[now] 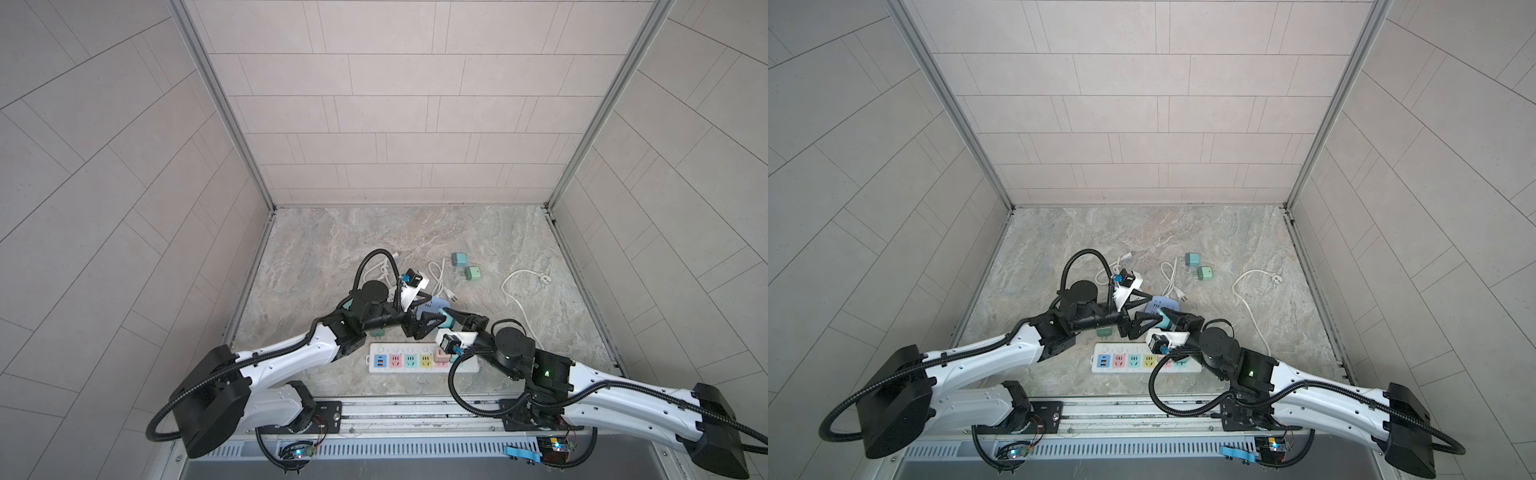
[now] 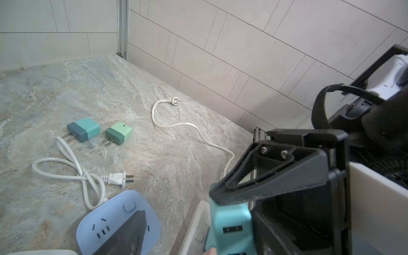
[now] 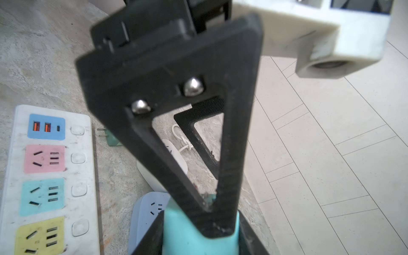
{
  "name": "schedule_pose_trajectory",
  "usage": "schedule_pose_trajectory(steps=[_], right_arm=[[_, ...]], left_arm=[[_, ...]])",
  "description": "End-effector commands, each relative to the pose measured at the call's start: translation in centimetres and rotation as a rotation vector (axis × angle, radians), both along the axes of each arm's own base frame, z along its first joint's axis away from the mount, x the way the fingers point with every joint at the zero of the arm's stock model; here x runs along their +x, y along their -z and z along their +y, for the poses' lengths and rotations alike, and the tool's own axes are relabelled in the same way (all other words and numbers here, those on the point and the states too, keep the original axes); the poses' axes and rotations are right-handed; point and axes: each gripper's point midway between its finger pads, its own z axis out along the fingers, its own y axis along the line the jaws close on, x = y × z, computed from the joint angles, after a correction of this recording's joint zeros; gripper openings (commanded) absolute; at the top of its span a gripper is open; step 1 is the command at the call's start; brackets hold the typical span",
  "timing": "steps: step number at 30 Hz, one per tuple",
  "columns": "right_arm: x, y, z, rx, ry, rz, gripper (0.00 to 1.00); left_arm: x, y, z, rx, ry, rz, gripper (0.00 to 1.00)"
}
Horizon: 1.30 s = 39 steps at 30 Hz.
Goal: Insert the plug
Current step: 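Close the left gripper on the teal adapter held by the right gripper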
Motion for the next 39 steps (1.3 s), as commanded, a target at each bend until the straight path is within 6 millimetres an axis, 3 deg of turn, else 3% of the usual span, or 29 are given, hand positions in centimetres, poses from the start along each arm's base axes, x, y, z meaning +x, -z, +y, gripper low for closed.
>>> schedule_pose_trajectory(steps=[1, 6, 8, 19, 25, 31, 33, 37, 39], right_arm=[[-0.3, -1.7, 0.4, 0.057, -0.03, -0.051, 0.12], [0.1, -2.9, 0.3, 0.077, -0.005, -0.078, 0.12], [0.3, -2.9, 0.5, 0.058, -0.004, -0.089, 0.12], [1.3, -2.5, 1.0, 0.035, 0.035, -0.081, 0.1], [1.8, -2.8, 1.2, 0.016, 0.05, -0.091, 0.09], [2.0, -2.1, 1.0, 0.024, 0.068, -0.071, 0.09], [2.0, -2.2, 1.0, 0.035, 0.074, -0.071, 0.12], [2.2, -1.9, 1.0, 0.023, 0.075, -0.067, 0.28], [2.2, -1.4, 1.0, 0.0, 0.072, -0.055, 0.38]], left_arm=[[-0.4, -0.8, -0.9, -0.015, 0.04, 0.012, 0.78], [-0.7, -0.4, -1.5, 0.013, 0.068, 0.027, 0.71], [-0.9, -0.2, -1.6, 0.027, 0.079, 0.027, 0.64], [-1.4, 0.6, -2.5, 0.071, 0.119, 0.04, 0.45], [-1.4, 0.8, -2.5, 0.089, 0.118, 0.031, 0.41], [-1.8, 0.9, -2.9, 0.092, 0.14, 0.038, 0.19], [-1.8, 0.9, -2.9, 0.094, 0.143, 0.041, 0.12], [-1.8, 0.9, -2.9, 0.105, 0.145, 0.038, 0.0], [-1.9, 0.9, -2.9, 0.104, 0.145, 0.036, 0.0]])
